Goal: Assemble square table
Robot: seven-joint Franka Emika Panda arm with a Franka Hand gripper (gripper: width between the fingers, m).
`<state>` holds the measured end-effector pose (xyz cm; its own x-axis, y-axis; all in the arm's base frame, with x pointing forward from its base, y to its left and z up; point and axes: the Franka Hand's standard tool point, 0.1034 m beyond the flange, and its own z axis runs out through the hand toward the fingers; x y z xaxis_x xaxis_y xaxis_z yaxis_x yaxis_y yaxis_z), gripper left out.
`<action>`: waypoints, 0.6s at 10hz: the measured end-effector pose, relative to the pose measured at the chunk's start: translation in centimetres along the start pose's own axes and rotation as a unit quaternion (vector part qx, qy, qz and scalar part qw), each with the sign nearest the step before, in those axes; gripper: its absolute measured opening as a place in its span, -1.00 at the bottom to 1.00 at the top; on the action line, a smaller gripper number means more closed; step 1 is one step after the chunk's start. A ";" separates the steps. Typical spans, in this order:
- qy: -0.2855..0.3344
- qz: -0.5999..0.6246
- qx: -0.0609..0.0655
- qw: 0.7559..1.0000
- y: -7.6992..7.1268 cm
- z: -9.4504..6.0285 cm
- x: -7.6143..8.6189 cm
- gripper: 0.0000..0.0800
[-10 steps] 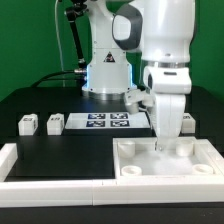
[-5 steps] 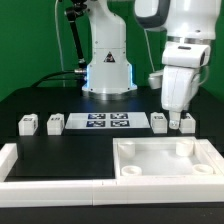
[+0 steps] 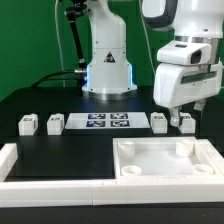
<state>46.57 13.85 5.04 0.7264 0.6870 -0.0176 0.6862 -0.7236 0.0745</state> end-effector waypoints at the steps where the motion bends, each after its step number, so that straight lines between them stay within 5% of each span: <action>1: -0.006 0.084 0.010 0.996 -0.6 0.2 -0.3 0.62; 4: -0.019 0.265 0.023 0.964 -3.5 0.2 0.2 0.62; 6: -0.017 0.264 0.026 0.964 -3.7 0.4 0.4 0.62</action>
Offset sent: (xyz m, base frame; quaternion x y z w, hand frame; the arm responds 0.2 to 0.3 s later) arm -0.0200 0.0224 -0.0025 -0.0223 -0.0416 0.3513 0.9351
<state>44.32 16.74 4.40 0.9753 0.2196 -0.0233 0.2203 -0.9749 0.0322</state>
